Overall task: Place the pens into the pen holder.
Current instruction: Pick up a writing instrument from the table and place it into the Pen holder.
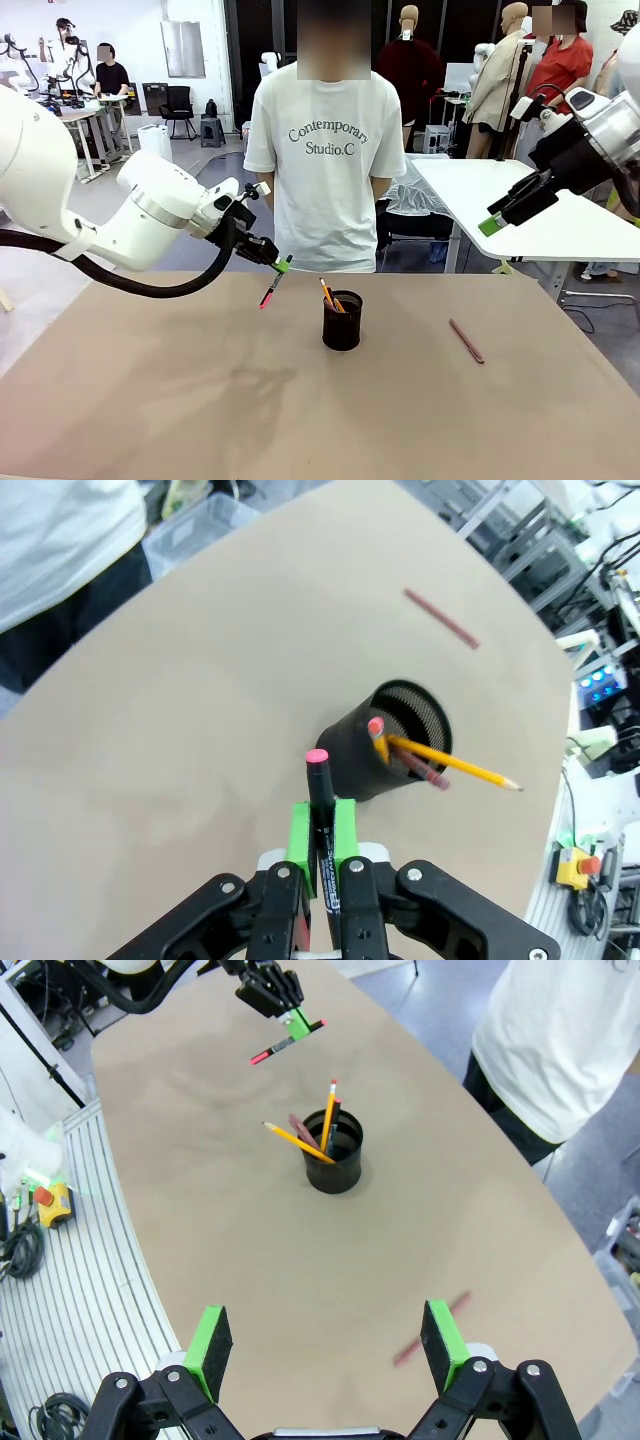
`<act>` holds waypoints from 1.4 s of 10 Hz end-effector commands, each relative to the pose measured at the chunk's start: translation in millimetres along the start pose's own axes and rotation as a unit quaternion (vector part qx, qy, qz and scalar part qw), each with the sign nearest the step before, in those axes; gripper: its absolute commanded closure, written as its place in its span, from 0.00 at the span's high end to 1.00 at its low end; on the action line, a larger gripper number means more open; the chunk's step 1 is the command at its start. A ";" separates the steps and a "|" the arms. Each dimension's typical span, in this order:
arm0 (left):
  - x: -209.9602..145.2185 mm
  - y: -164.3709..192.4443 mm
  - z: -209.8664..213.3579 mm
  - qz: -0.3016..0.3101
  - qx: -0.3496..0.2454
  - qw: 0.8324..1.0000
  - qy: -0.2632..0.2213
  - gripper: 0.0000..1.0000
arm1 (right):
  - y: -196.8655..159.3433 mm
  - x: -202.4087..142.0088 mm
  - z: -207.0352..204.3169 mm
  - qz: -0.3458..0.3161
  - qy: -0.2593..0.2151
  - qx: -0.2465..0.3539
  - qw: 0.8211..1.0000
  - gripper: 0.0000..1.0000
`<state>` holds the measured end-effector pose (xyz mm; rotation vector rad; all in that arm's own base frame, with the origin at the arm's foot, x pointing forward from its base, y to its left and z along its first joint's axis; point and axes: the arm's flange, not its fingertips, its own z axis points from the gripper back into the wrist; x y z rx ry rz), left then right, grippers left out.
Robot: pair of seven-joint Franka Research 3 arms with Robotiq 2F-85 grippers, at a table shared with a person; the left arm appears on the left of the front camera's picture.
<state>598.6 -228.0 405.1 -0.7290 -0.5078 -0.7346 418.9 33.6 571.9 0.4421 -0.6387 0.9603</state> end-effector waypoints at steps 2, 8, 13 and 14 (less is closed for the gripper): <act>12.5 -10.3 -9.7 -0.041 -0.155 0.979 -0.128 0.00 | 0.3 1.6 0.4 -0.004 -0.011 0.007 1.000 1.00; 13.8 -54.9 -29.6 -0.198 -0.182 0.912 -0.311 0.00 | 0.3 1.6 0.4 -0.004 -0.011 0.007 1.000 1.00; -8.3 -51.5 -71.1 -0.277 -0.145 0.894 -0.321 0.00 | 0.3 1.6 0.4 -0.004 -0.011 0.007 1.000 1.00; -7.9 -47.2 -78.5 -0.261 -0.154 0.898 -0.319 0.00 | 0.3 1.6 0.4 -0.004 -0.011 0.007 1.000 1.00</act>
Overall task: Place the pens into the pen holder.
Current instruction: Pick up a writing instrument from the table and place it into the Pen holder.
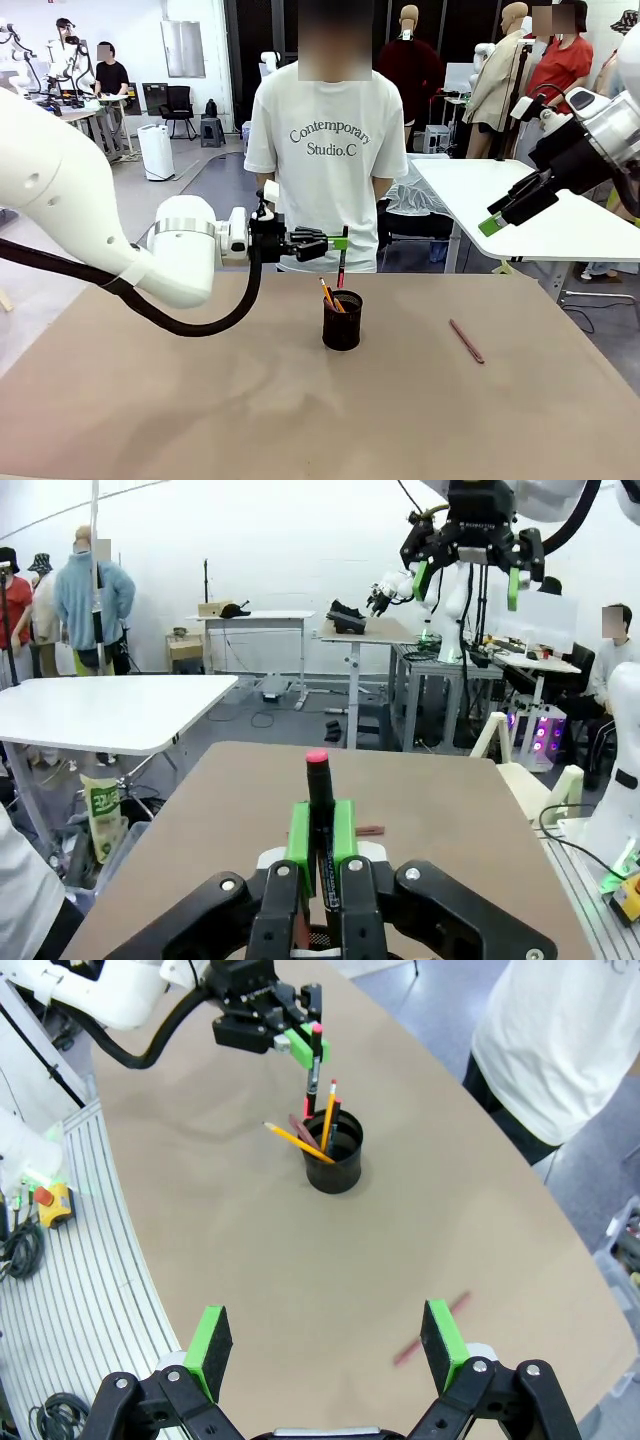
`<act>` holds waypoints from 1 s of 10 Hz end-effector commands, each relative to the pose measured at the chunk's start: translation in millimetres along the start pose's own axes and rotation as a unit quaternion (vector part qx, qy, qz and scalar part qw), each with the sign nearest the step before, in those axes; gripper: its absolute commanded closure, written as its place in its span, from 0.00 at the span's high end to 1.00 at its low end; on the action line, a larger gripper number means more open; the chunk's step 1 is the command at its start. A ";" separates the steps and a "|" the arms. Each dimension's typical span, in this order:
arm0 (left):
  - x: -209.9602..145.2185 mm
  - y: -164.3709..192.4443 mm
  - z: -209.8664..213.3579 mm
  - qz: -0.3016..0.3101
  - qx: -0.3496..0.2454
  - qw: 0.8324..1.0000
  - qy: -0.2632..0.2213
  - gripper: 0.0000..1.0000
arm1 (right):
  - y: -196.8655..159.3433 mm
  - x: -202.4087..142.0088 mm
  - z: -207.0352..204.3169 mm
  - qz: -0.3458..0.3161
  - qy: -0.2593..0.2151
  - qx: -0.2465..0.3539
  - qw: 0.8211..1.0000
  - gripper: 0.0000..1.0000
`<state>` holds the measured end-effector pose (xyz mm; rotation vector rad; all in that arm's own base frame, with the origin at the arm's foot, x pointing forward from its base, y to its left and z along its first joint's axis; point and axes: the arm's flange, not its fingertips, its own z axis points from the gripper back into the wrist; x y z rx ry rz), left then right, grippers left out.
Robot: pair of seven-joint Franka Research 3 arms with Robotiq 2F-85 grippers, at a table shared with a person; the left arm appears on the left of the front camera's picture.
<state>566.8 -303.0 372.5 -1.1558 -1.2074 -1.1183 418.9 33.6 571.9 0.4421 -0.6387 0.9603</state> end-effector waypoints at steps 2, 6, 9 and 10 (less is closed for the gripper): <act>0.0 0.0 0.0 0.000 0.000 1.000 0.000 0.00 | 0.3 1.6 0.4 -0.004 -0.011 0.007 1.000 1.00; -18.7 7.2 -3.2 -0.003 -0.022 1.000 -0.004 0.00 | 0.3 1.6 0.4 -0.004 -0.011 0.007 1.000 1.00; -25.7 6.7 -14.6 -0.024 -0.030 0.999 -0.018 0.00 | 0.3 1.6 0.4 -0.004 -0.011 0.007 1.000 1.00; -27.4 7.5 -16.5 -0.037 -0.033 0.999 -0.018 0.19 | 0.3 1.6 0.4 -0.004 -0.011 0.007 1.000 1.00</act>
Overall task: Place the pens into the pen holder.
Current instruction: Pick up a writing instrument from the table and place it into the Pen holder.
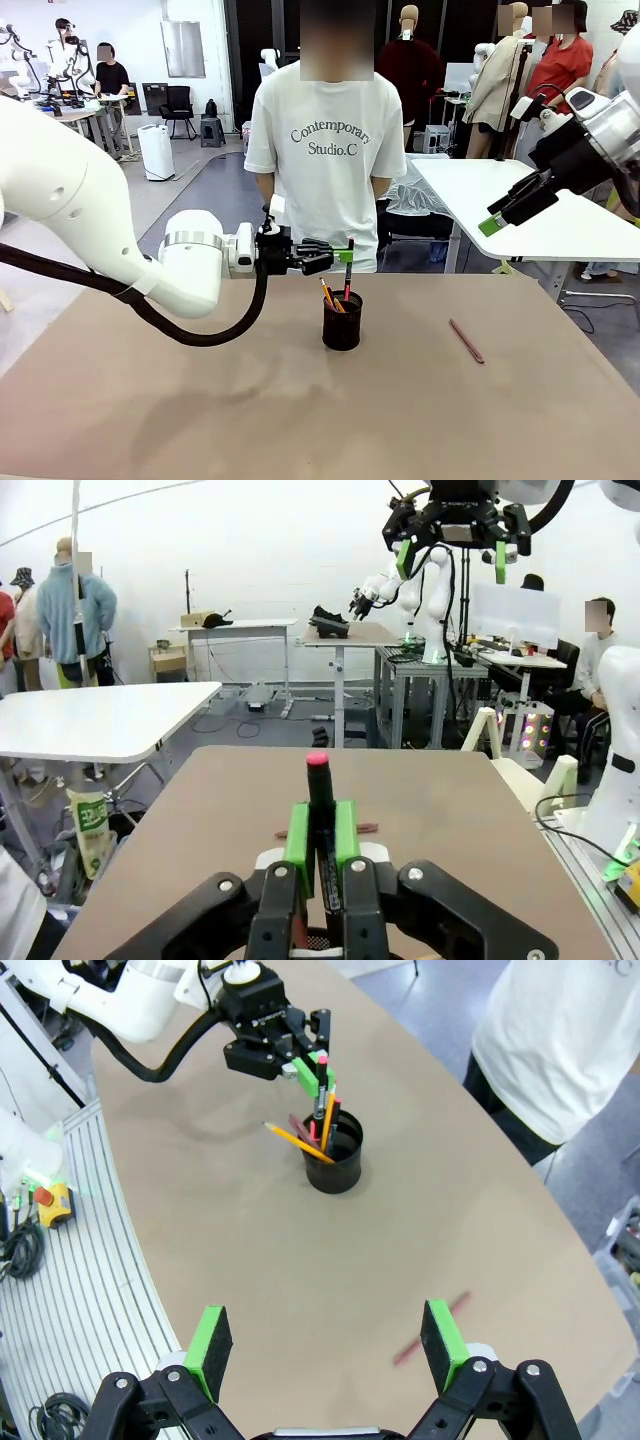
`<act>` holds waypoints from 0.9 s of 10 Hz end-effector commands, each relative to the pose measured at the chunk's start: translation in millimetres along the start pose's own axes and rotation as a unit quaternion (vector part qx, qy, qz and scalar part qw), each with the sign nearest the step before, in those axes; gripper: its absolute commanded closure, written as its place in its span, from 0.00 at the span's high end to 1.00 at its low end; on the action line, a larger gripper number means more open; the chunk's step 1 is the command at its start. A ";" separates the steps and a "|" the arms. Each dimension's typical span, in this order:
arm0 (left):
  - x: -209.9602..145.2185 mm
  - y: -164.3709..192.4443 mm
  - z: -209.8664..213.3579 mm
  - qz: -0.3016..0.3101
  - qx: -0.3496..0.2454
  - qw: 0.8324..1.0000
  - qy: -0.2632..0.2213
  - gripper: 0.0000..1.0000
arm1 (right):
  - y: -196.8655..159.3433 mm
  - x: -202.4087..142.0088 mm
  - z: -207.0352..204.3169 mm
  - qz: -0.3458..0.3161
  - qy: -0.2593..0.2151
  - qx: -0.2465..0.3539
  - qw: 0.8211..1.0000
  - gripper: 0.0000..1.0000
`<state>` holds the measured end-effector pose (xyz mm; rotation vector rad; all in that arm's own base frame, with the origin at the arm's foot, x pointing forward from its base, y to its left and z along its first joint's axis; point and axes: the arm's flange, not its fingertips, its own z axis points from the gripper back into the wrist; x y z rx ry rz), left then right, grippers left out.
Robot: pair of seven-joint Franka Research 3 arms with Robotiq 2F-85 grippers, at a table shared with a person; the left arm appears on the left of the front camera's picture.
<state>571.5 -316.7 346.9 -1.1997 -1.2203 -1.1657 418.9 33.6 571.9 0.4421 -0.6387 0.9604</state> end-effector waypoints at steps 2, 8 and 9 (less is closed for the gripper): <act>-2.3 2.1 -3.3 -0.040 -0.013 0.999 -0.016 0.58 | 0.3 1.6 0.4 -0.004 -0.011 0.007 1.000 1.00; 17.6 1.8 16.3 -0.057 0.004 0.997 0.042 1.00 | 0.3 1.6 0.4 -0.004 -0.011 0.007 1.000 1.00; 19.6 2.0 18.6 -0.058 0.009 0.997 0.047 1.00 | 0.3 1.6 0.4 -0.004 -0.011 0.007 1.000 1.00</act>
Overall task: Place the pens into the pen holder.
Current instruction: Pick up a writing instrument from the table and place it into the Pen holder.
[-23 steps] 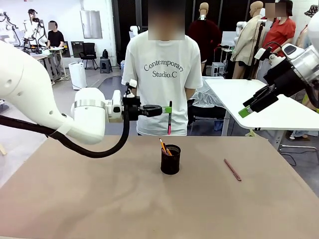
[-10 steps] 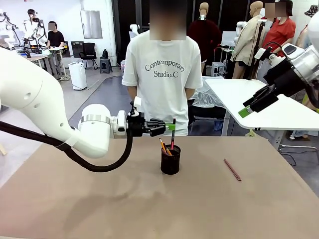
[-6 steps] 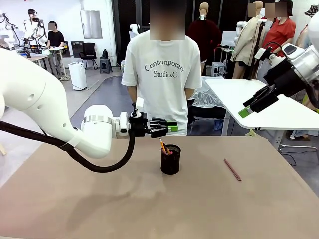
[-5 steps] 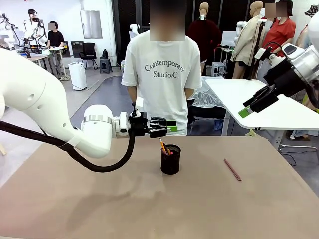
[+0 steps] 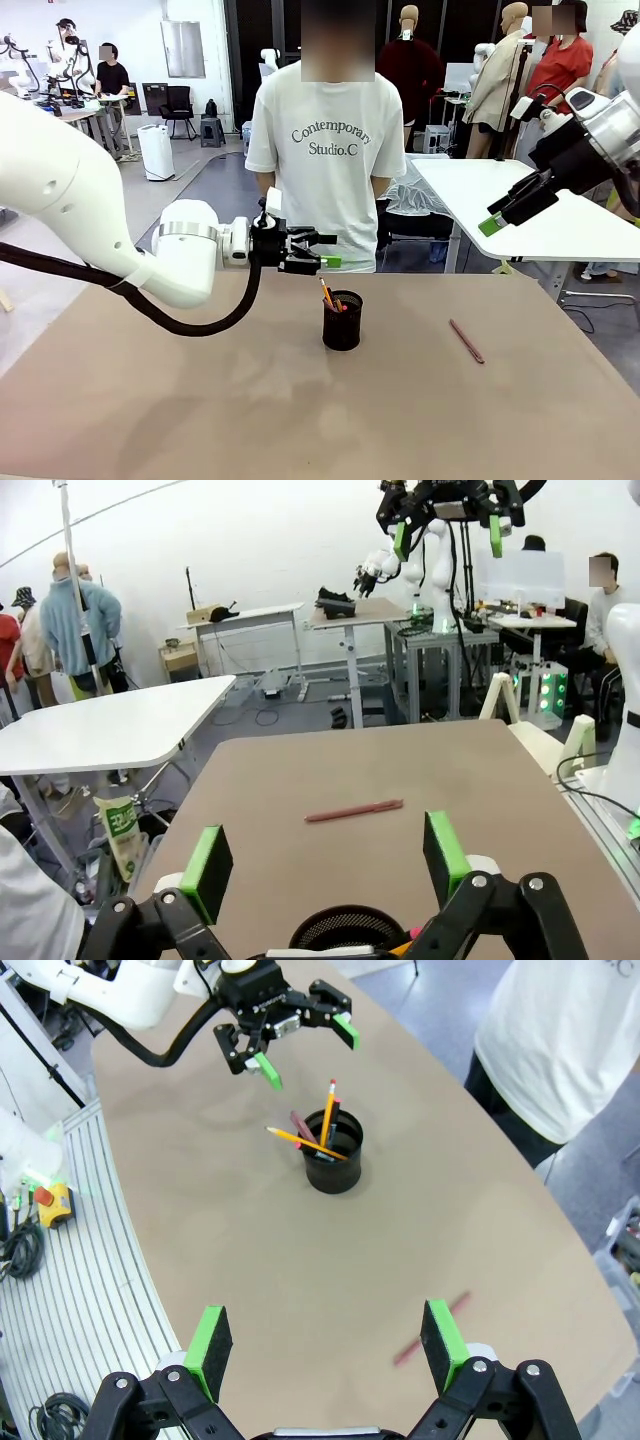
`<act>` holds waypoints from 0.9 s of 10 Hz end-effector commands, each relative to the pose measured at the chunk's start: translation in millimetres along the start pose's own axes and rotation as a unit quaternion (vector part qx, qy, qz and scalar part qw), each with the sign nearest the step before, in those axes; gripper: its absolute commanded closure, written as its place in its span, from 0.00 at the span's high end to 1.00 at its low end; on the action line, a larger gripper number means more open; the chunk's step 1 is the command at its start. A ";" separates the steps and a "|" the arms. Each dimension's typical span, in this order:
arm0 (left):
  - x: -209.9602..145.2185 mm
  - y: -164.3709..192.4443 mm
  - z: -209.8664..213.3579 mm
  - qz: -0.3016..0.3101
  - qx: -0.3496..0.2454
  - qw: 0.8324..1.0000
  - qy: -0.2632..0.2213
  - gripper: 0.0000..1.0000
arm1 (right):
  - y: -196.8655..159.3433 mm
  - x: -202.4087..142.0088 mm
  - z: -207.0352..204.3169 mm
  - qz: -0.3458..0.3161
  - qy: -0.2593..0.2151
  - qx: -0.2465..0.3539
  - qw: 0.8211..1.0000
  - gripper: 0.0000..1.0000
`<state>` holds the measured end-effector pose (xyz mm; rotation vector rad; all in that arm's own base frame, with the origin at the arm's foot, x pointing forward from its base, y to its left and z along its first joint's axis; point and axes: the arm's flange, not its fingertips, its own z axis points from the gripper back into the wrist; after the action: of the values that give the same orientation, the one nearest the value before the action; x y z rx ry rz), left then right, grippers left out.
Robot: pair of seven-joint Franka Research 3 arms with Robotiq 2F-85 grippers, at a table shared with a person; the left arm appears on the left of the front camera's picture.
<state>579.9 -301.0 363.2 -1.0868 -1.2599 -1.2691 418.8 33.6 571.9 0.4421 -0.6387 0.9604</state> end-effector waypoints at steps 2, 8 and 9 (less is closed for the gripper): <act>5.3 -7.8 4.4 -0.015 0.003 1.000 0.026 1.00 | 0.2 1.6 0.4 -0.004 -0.011 0.007 1.000 1.00; 3.8 -0.5 2.3 -0.004 0.004 1.000 0.006 1.00 | 0.2 1.6 0.4 -0.004 -0.011 0.007 1.000 1.00; 2.4 -1.3 2.8 -0.005 0.004 1.000 0.013 1.00 | 0.2 1.6 0.4 -0.004 -0.011 0.007 1.000 1.00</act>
<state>578.4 -298.4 365.6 -1.0559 -1.2521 -1.2807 418.8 33.6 571.9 0.4421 -0.6387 0.9604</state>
